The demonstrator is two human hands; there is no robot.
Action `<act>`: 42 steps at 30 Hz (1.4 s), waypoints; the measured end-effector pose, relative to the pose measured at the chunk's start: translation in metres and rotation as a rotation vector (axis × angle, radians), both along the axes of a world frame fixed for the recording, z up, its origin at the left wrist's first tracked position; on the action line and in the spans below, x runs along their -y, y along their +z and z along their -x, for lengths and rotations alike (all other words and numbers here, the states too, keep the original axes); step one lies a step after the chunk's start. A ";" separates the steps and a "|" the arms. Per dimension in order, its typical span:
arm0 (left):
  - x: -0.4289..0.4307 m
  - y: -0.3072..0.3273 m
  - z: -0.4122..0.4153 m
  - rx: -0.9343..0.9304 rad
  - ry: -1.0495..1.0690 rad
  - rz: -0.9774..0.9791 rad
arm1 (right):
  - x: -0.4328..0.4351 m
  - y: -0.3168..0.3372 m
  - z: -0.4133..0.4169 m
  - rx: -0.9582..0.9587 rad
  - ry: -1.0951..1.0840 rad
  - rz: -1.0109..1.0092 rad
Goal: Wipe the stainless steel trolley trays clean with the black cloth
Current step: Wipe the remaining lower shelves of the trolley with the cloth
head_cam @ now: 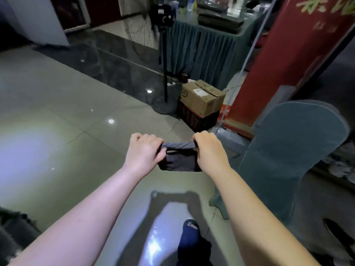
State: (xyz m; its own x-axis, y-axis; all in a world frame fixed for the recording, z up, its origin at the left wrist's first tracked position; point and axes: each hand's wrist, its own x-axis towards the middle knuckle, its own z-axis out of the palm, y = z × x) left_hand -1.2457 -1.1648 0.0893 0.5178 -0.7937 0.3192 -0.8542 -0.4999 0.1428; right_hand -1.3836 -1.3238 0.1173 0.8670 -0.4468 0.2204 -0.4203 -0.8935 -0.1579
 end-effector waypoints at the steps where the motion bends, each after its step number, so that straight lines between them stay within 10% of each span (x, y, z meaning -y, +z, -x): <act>1: 0.003 -0.002 -0.017 0.009 0.040 -0.009 | 0.011 -0.003 -0.024 -0.004 0.047 -0.005; 11: -0.038 -0.004 -0.140 -0.071 0.696 0.073 | 0.018 -0.011 -0.277 0.006 0.675 -0.161; 22: -0.223 -0.018 -0.200 -0.024 1.306 0.150 | -0.203 -0.029 -0.469 -0.077 1.322 -0.189; 32: -0.344 -0.010 -0.239 -0.039 1.700 0.195 | -0.389 -0.031 -0.560 -0.066 1.707 -0.292; 42: -0.350 -0.072 -0.232 -0.285 2.298 0.119 | -0.503 -0.099 -0.580 -0.466 2.130 -0.270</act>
